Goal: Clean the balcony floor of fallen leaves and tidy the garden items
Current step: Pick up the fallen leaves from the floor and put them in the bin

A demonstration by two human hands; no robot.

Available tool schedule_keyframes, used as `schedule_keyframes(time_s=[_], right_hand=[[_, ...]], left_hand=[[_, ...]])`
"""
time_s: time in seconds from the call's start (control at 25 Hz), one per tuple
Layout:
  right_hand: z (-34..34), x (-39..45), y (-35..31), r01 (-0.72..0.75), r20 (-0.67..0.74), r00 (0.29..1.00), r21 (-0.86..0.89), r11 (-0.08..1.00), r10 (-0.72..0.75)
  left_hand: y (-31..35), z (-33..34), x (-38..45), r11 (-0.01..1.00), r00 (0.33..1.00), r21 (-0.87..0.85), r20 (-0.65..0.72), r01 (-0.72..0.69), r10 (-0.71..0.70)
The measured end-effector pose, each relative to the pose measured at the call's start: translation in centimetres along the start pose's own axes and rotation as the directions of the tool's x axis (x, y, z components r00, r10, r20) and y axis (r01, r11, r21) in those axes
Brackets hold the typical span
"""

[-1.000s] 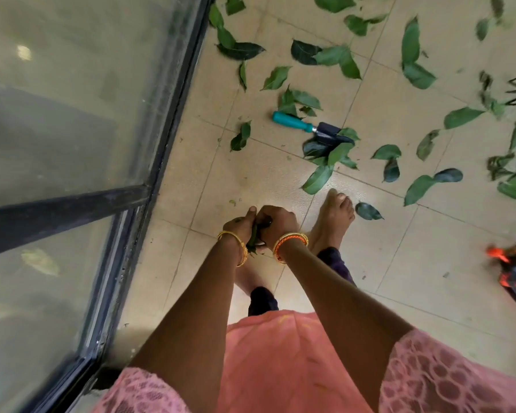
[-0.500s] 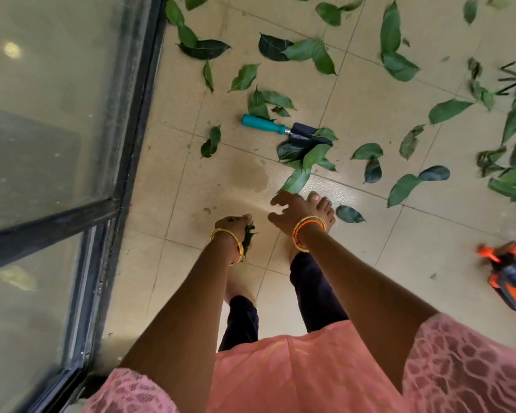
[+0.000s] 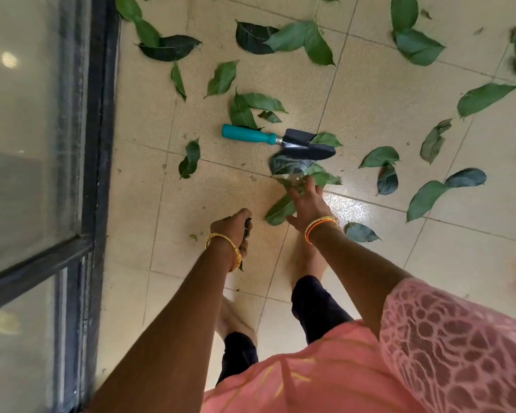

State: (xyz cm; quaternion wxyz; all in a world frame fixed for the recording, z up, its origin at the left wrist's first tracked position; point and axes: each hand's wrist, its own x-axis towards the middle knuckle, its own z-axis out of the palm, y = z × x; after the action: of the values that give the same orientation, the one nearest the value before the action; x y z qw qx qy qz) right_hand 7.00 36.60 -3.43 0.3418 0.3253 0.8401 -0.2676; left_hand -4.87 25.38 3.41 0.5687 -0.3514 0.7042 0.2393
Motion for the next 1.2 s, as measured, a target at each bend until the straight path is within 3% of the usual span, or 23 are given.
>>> schedule_keyframes(time_s=[0.16, 0.32, 0.44, 0.52, 0.64, 0.72, 0.8, 0.88, 0.96, 1.08, 1.2], right_hand=[[1.4, -0.3, 0.4, 0.015, -0.056, 0.998, 0.071, 0.997, -0.011], [0.6, -0.3, 0.7, 0.072, -0.088, 0.994, 0.002, 0.997, -0.072], [0.4, -0.6, 1.6, -0.022, -0.024, 0.999, 0.133, 0.991, 0.026], [-1.1, -1.4, 1.6, -0.05, -0.073, 0.995, 0.259, 0.965, 0.071], [-4.6, -3.7, 0.0, -0.08, -0.088, 0.982, 0.616, 0.784, 0.169], [-6.9, -5.3, -1.1, -0.107, 0.031, 0.989, 0.832, 0.545, 0.147], [-8.8, -6.4, -1.9, -0.16, 0.143, 0.986, 0.961, 0.224, 0.089], [-9.5, -6.9, -1.8, -0.215, 0.212, 0.976, 0.974, 0.076, 0.045], [-9.6, -7.2, -1.7, -0.269, 0.27, 0.963, 0.958, 0.101, 0.007], [-8.9, -7.2, -1.5, -0.314, 0.333, 0.943, 0.912, 0.265, -0.029], [-8.2, -7.0, -1.1, -0.287, 0.266, 0.958, 0.897, 0.336, 0.106]], left_hand=[[1.5, 0.2, 0.7, 0.998, 0.999, 0.058, 0.017, -0.03, 0.029], [3.2, 0.5, 0.1, 0.991, 0.997, 0.106, 0.036, -0.076, 0.073], [3.8, 0.9, -0.7, 0.987, 0.996, 0.134, 0.027, -0.09, 0.087], [3.9, 1.5, -1.5, 0.987, 0.996, 0.134, 0.028, -0.085, 0.082], [3.4, 2.7, -3.0, 0.987, 0.998, 0.15, 0.037, -0.056, 0.051], [2.9, 3.6, -3.9, 0.986, 0.995, 0.162, 0.095, -0.027, 0.012], [2.7, 4.1, -4.8, 0.989, 0.968, 0.148, 0.245, 0.017, -0.053], [2.5, 4.3, -5.5, 0.994, 0.938, 0.103, 0.34, 0.038, -0.071], [2.1, 4.3, -6.0, 0.992, 0.947, 0.122, 0.318, -0.006, -0.034], [1.0, 4.4, -6.1, 0.978, 0.994, 0.199, 0.099, -0.063, 0.044], [1.0, 5.0, -6.3, 0.982, 0.994, 0.171, -0.059, -0.078, 0.089]])
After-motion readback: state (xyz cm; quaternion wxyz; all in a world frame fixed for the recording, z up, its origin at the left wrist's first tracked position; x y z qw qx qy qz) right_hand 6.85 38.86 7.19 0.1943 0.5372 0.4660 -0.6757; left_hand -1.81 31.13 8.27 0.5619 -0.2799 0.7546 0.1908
